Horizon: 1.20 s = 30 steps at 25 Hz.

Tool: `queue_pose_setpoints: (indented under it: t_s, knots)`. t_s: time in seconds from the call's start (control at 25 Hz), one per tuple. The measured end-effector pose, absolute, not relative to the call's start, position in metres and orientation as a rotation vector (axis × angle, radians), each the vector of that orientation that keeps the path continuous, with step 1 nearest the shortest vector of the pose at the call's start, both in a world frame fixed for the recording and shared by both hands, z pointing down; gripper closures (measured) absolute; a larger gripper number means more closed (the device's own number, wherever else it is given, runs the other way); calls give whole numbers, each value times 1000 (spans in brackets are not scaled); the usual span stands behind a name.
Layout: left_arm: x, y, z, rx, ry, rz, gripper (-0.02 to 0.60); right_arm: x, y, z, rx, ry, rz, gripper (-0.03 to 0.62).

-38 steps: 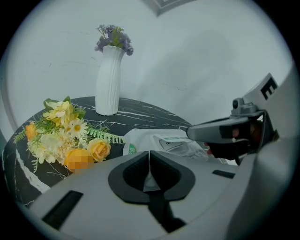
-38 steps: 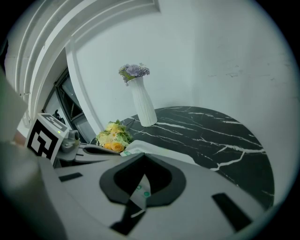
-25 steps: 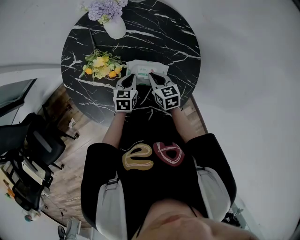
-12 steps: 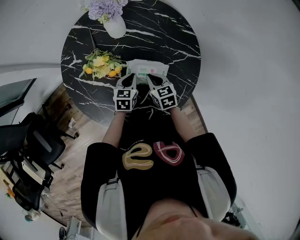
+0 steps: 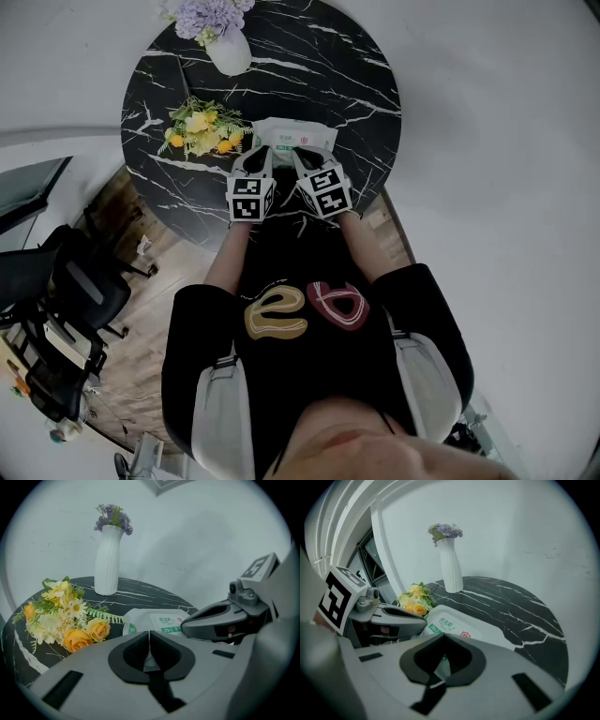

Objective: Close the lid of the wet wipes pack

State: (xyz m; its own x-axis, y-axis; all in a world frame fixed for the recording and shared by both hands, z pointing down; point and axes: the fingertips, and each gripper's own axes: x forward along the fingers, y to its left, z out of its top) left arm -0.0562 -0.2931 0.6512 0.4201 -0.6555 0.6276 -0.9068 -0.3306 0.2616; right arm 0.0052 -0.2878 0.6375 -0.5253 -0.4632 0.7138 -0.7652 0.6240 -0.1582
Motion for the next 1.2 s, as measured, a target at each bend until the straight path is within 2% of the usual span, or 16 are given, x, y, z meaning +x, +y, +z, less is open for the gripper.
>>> queue_pose_setpoints:
  t_s: [1.2]
  knots:
    - [-56, -294, 651, 2098, -1317, 560, 558, 2, -290, 641, 889, -2073, 561, 583]
